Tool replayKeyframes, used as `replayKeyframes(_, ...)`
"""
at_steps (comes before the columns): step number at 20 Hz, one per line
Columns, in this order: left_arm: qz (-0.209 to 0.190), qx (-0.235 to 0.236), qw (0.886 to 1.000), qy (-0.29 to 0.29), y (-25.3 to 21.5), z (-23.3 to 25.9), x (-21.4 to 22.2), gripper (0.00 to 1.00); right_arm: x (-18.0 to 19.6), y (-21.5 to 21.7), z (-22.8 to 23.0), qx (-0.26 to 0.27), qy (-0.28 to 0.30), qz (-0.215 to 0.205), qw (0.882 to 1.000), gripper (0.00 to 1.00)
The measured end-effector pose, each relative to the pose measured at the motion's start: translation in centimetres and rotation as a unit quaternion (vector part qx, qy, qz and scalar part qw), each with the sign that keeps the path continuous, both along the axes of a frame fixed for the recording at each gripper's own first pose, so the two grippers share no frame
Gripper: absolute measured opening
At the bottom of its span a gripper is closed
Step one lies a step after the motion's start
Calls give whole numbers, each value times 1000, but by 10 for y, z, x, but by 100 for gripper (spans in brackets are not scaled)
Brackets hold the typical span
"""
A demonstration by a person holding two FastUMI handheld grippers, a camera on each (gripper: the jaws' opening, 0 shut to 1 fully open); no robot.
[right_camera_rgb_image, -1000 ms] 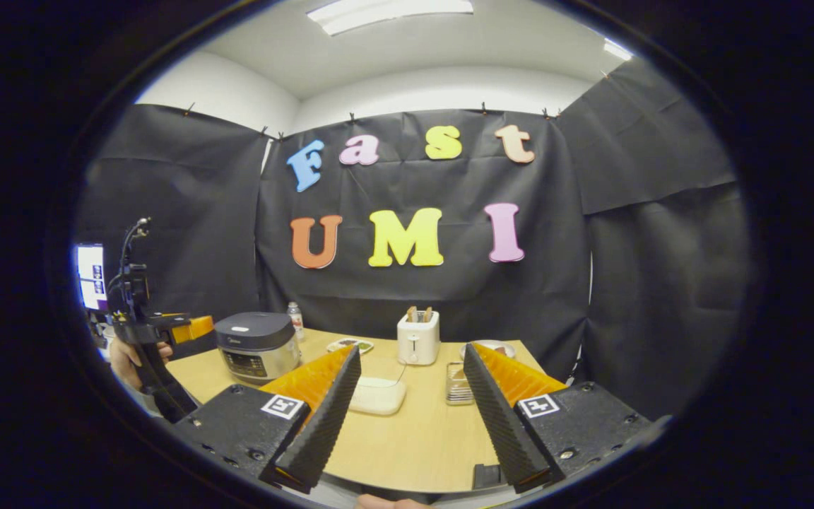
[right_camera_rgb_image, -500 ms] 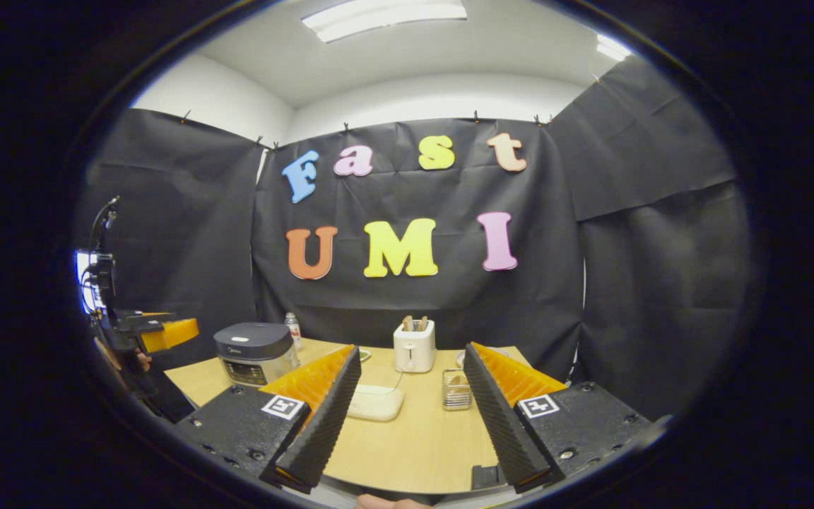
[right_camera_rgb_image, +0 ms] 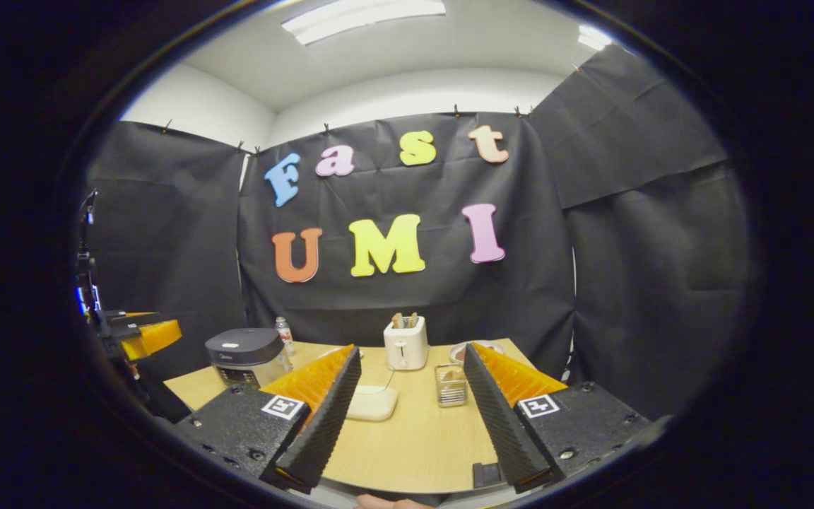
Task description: Close the left gripper, press the button to open the rice cooker; take a wooden spoon from the chopstick holder with the right hand, scoop a spoonful of rice and pour it into the rice cooker, then put the wooden spoon back into the chopstick holder.
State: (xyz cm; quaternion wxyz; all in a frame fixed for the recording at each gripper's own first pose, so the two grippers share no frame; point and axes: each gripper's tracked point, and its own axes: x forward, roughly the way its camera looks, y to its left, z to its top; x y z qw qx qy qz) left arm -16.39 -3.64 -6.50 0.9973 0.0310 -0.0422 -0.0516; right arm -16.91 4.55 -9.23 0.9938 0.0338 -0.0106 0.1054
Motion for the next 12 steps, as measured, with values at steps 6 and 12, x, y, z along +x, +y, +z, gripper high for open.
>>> replayKeyframes(6, -9, -5, 1000, 1, -8, -1, 7, 93, 5, -3, -1, 0, -3, -6, 1000, 95)
replayKeyframes(12, -16, -17, 1000, 0, -8, -3, 9, 94, 9, -8, -3, -8, -1, -10, 1000, 95)
